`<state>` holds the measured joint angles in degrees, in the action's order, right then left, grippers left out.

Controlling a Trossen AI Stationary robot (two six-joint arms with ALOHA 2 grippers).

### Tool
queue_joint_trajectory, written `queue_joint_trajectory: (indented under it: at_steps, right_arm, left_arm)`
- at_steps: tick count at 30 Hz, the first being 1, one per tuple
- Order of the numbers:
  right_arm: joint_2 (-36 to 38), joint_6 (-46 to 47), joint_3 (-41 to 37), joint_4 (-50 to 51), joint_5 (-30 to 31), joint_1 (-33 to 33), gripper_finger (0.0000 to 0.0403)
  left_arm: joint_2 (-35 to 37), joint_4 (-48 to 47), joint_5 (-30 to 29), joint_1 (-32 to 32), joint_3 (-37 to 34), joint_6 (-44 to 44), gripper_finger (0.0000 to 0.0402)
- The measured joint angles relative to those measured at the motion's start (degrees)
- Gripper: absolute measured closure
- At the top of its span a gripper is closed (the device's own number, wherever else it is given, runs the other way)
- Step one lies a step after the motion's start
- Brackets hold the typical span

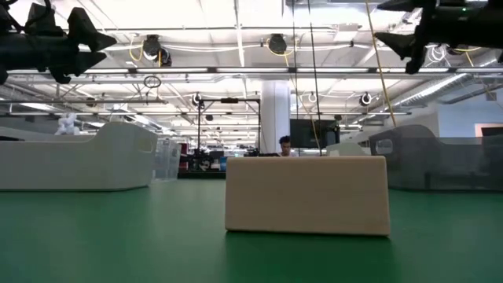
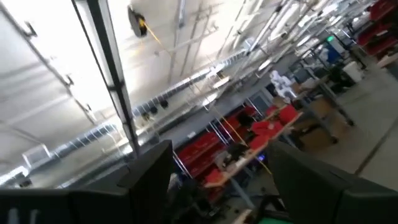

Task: Sort & place blocks by color
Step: Put the top light blue block into the white bin

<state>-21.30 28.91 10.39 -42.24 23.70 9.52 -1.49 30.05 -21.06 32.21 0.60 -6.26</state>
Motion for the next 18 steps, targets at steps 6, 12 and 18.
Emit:
queue_joint_trajectory:
  at_steps: [6, 12, 18]
  right_arm:
    - [-9.5, -6.8, 6.8, 0.3, 0.0, 0.0, 0.0149]
    - [-18.1, -16.9, 13.0, 0.9, 0.0, 0.0, 0.0149]
    - [-25.8, -23.6, 20.2, 4.8, -0.1, 1.5, 0.0149]
  left_arm:
    - [0.0, 0.0, 0.0, 0.0, 0.0, 0.0, 0.0133]
    - [0.0, 0.0, 0.0, 0.0, 0.0, 0.0, 0.0133]
    - [0.0, 0.0, 0.0, 0.0, 0.0, 0.0, 0.0133]
